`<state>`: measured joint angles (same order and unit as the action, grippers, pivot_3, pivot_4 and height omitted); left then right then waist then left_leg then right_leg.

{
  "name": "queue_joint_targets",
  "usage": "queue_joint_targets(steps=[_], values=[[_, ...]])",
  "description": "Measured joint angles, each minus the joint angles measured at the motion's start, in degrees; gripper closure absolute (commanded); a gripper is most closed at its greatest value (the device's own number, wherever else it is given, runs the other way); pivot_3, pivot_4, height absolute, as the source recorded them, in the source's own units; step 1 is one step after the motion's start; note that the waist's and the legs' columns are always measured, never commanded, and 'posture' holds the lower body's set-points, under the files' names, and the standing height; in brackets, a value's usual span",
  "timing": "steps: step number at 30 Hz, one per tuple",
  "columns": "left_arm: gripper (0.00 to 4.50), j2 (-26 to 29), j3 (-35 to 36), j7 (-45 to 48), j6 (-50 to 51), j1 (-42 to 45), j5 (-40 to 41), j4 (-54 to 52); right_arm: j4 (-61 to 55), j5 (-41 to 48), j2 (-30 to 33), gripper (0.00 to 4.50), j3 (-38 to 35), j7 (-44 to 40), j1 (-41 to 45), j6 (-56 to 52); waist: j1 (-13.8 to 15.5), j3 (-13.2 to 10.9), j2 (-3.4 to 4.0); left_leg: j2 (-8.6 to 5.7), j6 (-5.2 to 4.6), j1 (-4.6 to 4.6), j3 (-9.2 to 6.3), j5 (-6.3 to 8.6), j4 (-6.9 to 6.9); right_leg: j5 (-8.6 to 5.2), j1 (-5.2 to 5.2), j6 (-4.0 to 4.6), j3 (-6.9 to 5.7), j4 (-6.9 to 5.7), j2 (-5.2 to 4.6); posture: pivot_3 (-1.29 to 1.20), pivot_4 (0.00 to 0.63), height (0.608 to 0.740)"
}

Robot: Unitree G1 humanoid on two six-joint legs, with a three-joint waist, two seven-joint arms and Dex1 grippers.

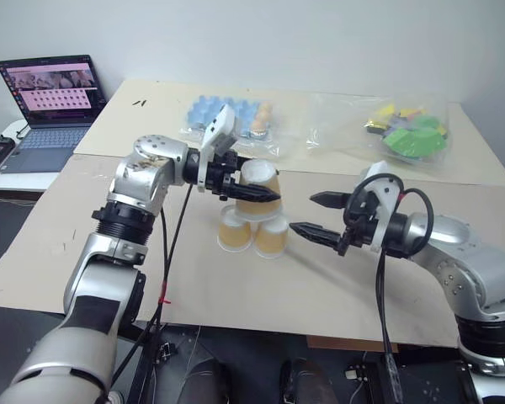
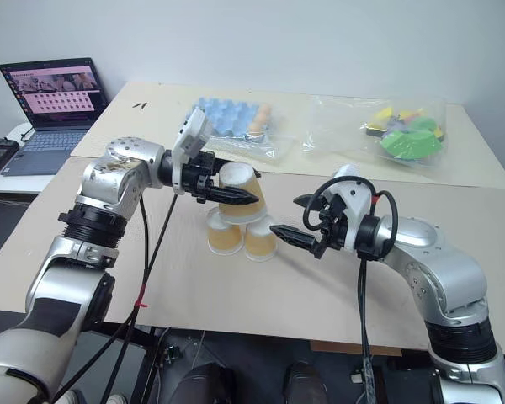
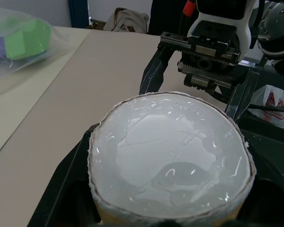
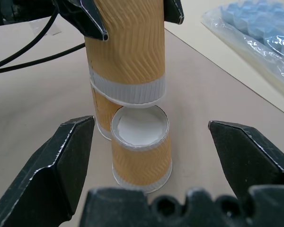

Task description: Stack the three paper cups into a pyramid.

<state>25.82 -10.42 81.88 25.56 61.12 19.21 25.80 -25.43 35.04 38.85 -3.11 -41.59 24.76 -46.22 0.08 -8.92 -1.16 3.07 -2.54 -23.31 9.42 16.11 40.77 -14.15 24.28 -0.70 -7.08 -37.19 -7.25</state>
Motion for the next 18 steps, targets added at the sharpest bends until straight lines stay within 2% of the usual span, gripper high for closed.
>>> queue_joint_targets(steps=[6, 8, 10, 11, 18], values=[[1.9, -0.1, -0.3, -0.1, -0.6, -0.6, -1.2, 0.0, 0.0, 0.0, 0.1, 0.0, -0.2, 0.0, 0.0, 0.0, 0.0, 0.0, 0.0, 0.0, -0.01, -0.01, -0.01, 0.0, 0.01, 0.0, 0.0, 0.0, 0.0, 0.0, 0.0, 0.0, 0.15, 0.733], [0.9, -0.2, -0.3, -0.2, -0.9, -0.6, -1.3, 0.0, 0.0, 0.0, 0.1, 0.0, -0.2, 0.0, 0.0, 0.0, 0.1, 0.0, 0.0, 0.0, -0.01, -0.01, -0.01, 0.0, 0.0, 0.0, 0.0, 0.0, 0.0, 0.0, 0.0, 0.0, 0.15, 0.733], [0.26, -0.6, -0.3, -0.4, -1.6, -0.8, -1.3, 0.0, 0.0, 0.0, 0.1, 0.0, -0.2, 0.1, 0.0, 0.0, 0.1, 0.0, 0.0, 0.0, -0.01, 0.0, -0.01, 0.0, 0.01, 0.0, 0.0, 0.0, -0.01, 0.0, 0.0, 0.0, 0.15, 0.733], [0.11, -0.7, -0.3, -0.4, -1.7, -0.8, -1.3, 0.0, 0.0, 0.0, 0.1, 0.0, -0.2, 0.1, 0.0, 0.0, 0.1, 0.0, 0.0, 0.0, -0.01, -0.01, -0.01, 0.0, 0.01, 0.0, 0.0, 0.0, 0.0, 0.0, 0.0, 0.0, 0.15, 0.733], [0.11, -1.1, 1.1, -1.6, -1.1, -0.7, -0.7, -0.1, 0.0, 0.0, 0.1, 0.0, -0.2, 0.2, 0.0, 0.0, 0.1, 0.0, 0.0, 0.0, -0.01, 0.0, -0.01, 0.0, 0.01, 0.0, 0.0, 0.0, 0.0, 0.0, 0.0, 0.0, 0.15, 0.733]])
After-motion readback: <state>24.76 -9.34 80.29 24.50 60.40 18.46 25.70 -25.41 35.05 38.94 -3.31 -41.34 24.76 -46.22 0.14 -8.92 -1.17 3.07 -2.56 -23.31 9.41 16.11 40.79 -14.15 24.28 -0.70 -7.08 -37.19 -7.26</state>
